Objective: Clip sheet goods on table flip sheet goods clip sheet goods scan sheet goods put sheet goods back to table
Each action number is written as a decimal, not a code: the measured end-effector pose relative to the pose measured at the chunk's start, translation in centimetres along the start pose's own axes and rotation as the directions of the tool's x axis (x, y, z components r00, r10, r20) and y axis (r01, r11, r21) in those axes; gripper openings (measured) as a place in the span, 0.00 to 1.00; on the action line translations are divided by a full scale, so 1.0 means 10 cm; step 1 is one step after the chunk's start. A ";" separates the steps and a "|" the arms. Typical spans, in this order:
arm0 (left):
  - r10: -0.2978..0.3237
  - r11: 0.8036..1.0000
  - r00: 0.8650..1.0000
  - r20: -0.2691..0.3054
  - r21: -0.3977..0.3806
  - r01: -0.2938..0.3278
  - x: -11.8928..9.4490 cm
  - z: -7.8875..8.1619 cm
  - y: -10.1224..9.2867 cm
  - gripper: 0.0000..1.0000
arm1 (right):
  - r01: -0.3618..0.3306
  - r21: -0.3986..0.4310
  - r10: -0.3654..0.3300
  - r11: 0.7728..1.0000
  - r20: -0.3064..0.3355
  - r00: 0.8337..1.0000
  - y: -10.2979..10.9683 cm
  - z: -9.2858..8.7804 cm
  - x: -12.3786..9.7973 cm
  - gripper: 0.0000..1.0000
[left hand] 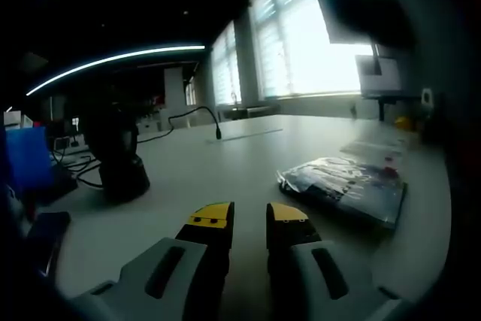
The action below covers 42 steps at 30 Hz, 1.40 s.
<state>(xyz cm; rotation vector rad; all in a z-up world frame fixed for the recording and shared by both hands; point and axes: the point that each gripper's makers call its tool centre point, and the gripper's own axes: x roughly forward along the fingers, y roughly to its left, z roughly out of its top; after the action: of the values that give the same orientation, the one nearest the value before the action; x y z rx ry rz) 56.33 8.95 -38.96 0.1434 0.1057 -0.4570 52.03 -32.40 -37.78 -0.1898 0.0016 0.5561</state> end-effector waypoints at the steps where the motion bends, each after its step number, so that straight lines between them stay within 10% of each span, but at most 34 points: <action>1: 0.000 1.000 1.000 0.000 0.000 0.000 0.00 0.00 0.00 0.10 | 0.001 0.000 -0.001 1.000 0.000 1.000 0.00 0.00 0.00 0.00; 42: 0.003 1.000 1.000 -0.004 0.012 -0.003 -0.01 0.00 -0.02 0.10 | 0.071 -0.015 -0.072 0.997 -0.045 0.996 -0.13 0.04 0.05 0.00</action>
<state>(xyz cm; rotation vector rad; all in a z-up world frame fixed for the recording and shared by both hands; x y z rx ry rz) 56.17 8.81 -39.02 0.1560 0.1065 -0.4540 53.07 -33.12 -37.16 -0.2153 0.0355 0.4804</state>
